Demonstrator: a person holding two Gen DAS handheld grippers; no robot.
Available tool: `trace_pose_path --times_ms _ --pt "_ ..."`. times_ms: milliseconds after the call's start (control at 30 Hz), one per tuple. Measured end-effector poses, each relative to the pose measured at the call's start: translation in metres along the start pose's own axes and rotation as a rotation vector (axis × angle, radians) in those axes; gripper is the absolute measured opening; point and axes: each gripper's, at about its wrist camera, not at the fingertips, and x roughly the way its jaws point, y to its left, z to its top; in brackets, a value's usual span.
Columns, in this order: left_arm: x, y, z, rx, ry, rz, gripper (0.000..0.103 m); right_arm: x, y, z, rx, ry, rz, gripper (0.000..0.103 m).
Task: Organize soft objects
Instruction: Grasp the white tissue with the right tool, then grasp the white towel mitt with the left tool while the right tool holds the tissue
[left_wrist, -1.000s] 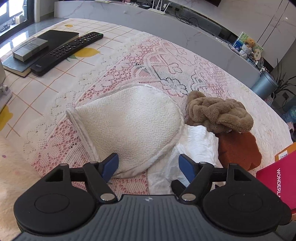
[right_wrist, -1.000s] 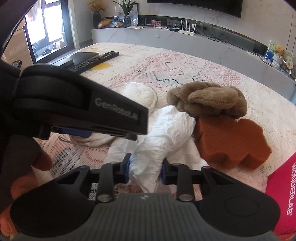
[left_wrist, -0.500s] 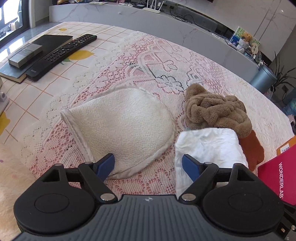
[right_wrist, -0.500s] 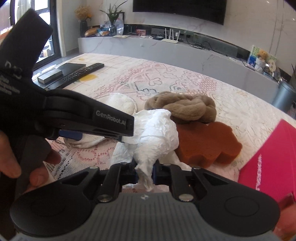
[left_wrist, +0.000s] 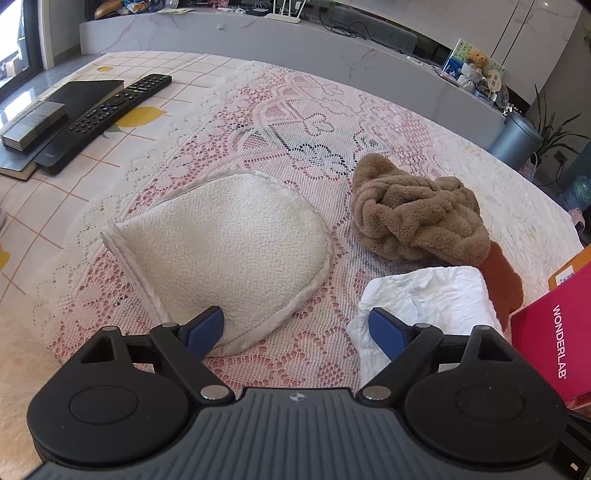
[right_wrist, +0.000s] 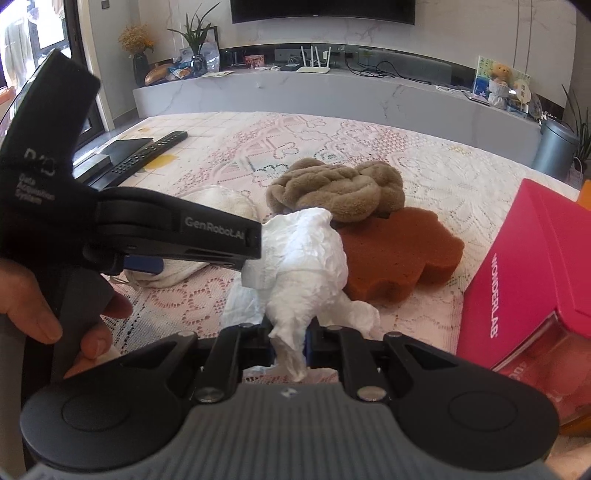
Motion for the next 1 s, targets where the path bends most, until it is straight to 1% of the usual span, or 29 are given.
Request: trace_pose_path --times_ms 100,167,200,233,267,333,367,400,433,467,500,567,667,733,800,867,900,967,1000 --pt "0.003 -0.001 0.001 0.003 0.007 0.004 0.103 -0.001 -0.005 0.000 0.033 0.006 0.008 0.013" --pt "0.003 -0.001 0.001 0.010 0.010 0.010 0.103 -0.002 -0.007 0.001 0.036 -0.001 -0.005 0.013" --pt "0.003 -0.002 0.001 0.012 0.009 0.013 0.097 -0.002 -0.007 0.001 0.030 -0.008 -0.013 0.013" --pt "0.002 -0.002 0.000 0.015 0.005 0.028 0.081 -0.003 -0.007 0.002 0.025 -0.018 -0.018 0.012" --pt "0.000 -0.002 0.001 0.019 -0.001 0.055 0.073 -0.006 -0.007 0.002 0.021 -0.031 -0.023 0.012" --pt "-0.002 0.001 0.001 0.015 -0.008 0.071 0.040 -0.011 -0.007 0.004 0.005 -0.055 -0.034 0.012" --pt "-0.002 0.003 0.002 0.008 -0.001 0.064 0.030 -0.014 -0.008 0.005 -0.001 -0.066 -0.037 0.012" --pt "-0.001 0.004 0.002 0.000 0.006 0.069 0.015 -0.017 -0.009 0.006 -0.002 -0.075 -0.036 0.012" --pt "-0.001 0.006 0.002 -0.010 0.006 0.077 0.004 -0.021 -0.010 0.007 0.000 -0.083 -0.036 0.012" --pt "-0.002 0.009 0.003 -0.025 0.008 0.066 0.000 -0.025 -0.011 0.008 0.001 -0.091 -0.037 0.012" --pt "-0.002 0.012 0.003 -0.040 0.010 0.052 0.000 -0.028 -0.013 0.009 0.003 -0.099 -0.036 0.012" --pt "-0.007 0.014 0.002 -0.056 -0.011 0.048 0.000 -0.036 -0.016 0.010 0.011 -0.112 -0.038 0.012" --pt "-0.025 0.013 0.000 -0.057 -0.082 0.029 0.000 -0.048 -0.021 0.009 0.028 -0.130 -0.037 0.012" --pt "-0.036 0.013 -0.001 -0.061 -0.111 -0.011 0.000 -0.055 -0.024 0.007 0.037 -0.140 -0.040 0.012" --pt "-0.044 0.015 -0.001 -0.058 -0.109 -0.032 0.000 -0.060 -0.028 0.005 0.041 -0.147 -0.040 0.012" --pt "-0.047 0.016 0.003 -0.023 -0.072 -0.076 0.000 -0.062 -0.031 0.004 0.048 -0.144 -0.035 0.012" --pt "-0.046 0.015 0.006 0.005 -0.051 -0.097 0.002 -0.061 -0.033 0.003 0.053 -0.141 -0.033 0.012" --pt "-0.050 0.011 0.012 0.097 -0.035 -0.086 0.010 -0.060 -0.034 0.003 0.062 -0.138 -0.032 0.012" --pt "-0.050 0.009 0.015 0.150 -0.024 -0.077 0.023 -0.059 -0.035 0.003 0.069 -0.139 -0.030 0.012"
